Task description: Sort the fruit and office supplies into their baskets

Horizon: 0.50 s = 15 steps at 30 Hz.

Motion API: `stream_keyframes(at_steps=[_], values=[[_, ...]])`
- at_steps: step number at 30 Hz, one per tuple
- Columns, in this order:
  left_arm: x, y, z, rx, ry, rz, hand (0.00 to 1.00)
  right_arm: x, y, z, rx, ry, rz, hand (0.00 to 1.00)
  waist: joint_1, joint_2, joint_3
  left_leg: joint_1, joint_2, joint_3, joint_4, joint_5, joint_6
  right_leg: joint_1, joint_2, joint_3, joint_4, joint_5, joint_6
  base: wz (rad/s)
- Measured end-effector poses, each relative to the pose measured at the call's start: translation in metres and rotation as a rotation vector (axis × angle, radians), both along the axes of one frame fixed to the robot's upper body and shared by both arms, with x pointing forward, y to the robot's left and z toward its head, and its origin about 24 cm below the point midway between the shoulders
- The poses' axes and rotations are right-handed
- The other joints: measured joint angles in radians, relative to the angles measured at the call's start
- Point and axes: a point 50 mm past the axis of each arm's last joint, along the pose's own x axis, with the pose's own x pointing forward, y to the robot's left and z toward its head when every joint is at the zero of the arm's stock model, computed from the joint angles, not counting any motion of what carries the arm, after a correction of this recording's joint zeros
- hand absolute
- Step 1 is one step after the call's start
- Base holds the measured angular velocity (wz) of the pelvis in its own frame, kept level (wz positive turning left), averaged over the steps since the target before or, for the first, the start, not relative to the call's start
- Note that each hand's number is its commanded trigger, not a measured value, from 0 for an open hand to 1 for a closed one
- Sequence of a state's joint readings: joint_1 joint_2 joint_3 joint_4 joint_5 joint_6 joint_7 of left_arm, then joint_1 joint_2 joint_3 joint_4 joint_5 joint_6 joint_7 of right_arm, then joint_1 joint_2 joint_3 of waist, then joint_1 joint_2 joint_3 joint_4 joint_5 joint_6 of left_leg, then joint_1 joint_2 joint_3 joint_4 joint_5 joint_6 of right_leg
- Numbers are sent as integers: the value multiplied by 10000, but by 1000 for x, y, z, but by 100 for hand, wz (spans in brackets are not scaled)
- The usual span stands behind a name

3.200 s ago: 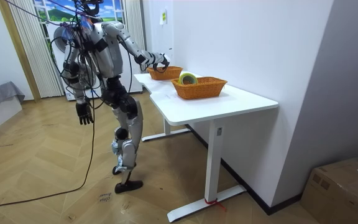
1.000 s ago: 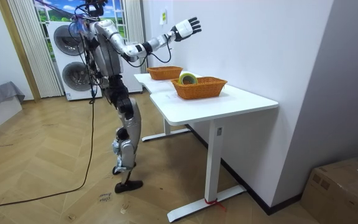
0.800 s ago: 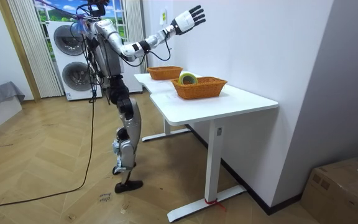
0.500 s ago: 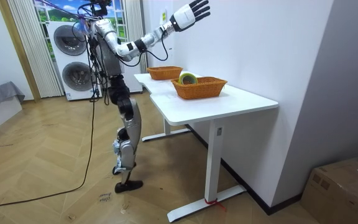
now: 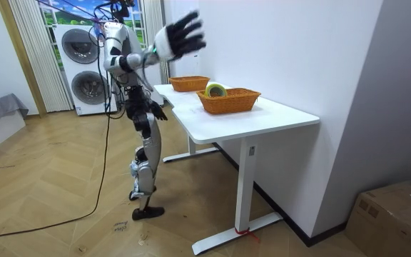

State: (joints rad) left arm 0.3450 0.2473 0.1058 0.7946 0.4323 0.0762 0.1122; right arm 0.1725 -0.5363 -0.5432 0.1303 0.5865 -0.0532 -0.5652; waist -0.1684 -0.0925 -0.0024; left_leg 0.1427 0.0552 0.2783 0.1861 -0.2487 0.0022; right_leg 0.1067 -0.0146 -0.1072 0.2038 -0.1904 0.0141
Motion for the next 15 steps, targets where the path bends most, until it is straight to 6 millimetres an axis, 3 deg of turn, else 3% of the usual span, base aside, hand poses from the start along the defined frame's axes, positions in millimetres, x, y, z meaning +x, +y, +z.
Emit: stream_keyframes(at_steps=[7,15], values=[[2,-13,-5,-249,-82,114,0,-59,1,-91,2824,2132,-2428,0,-231,179,-56,-109,20,214,-53,10,-29,-215,55,123,-6,48,-76,-9],[-6,-20,-10,-505,137,252,0,-122,33,-167,5193,4462,-4227,0,-429,322,-34,-124,30,289,-114,22,-48,-298,70,233,4,44,-82,-3]])
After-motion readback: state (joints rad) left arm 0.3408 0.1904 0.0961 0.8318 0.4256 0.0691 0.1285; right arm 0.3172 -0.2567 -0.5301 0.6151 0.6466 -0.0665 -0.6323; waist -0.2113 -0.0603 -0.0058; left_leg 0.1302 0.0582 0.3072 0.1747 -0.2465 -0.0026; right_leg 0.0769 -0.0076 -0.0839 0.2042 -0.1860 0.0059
